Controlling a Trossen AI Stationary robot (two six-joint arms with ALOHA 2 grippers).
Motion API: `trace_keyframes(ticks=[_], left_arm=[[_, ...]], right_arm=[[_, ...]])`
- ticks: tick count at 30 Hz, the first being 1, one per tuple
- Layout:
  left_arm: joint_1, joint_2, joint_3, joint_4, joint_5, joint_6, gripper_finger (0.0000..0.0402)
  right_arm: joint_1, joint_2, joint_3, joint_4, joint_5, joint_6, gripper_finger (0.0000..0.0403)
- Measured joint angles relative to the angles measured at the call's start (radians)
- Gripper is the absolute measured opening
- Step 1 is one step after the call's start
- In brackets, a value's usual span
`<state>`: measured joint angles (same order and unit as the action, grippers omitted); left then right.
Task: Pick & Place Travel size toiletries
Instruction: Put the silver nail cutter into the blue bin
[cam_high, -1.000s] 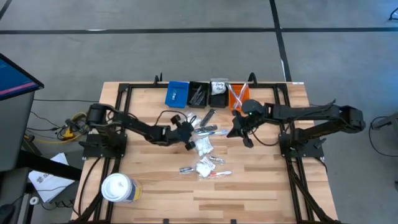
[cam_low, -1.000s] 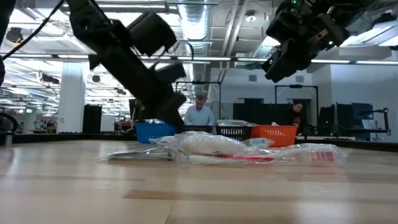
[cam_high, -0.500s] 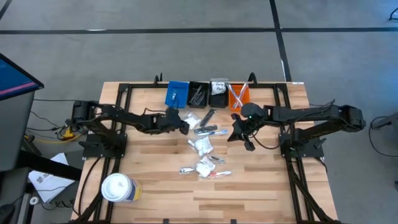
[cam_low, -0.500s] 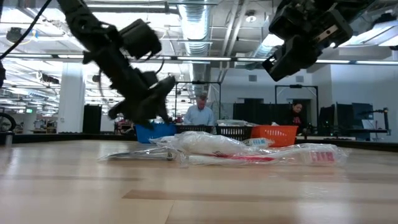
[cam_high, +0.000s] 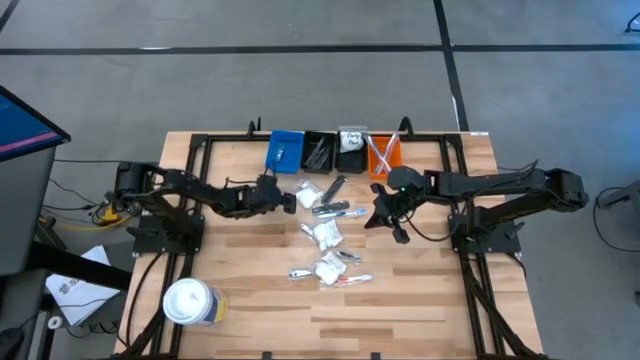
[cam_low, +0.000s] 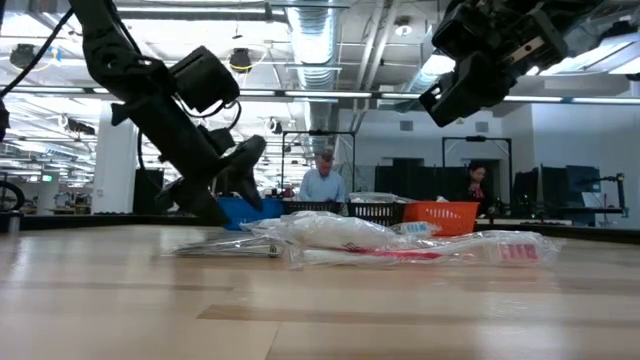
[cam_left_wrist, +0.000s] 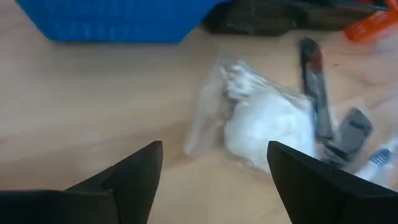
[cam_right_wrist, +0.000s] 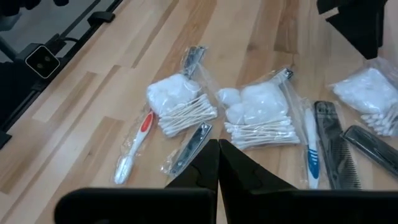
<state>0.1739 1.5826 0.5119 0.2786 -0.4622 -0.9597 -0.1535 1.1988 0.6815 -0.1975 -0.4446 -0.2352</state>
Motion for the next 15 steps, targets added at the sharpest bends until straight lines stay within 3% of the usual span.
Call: trace_keyframes(ticks=[15], left_arm=[[0.052, 0.138, 0.000, 0.225, 0.081, 0.025, 0.0257]], right_arm=[[0.006, 0.000, 0.000, -0.012, 0.000, 0.008, 0.0000]])
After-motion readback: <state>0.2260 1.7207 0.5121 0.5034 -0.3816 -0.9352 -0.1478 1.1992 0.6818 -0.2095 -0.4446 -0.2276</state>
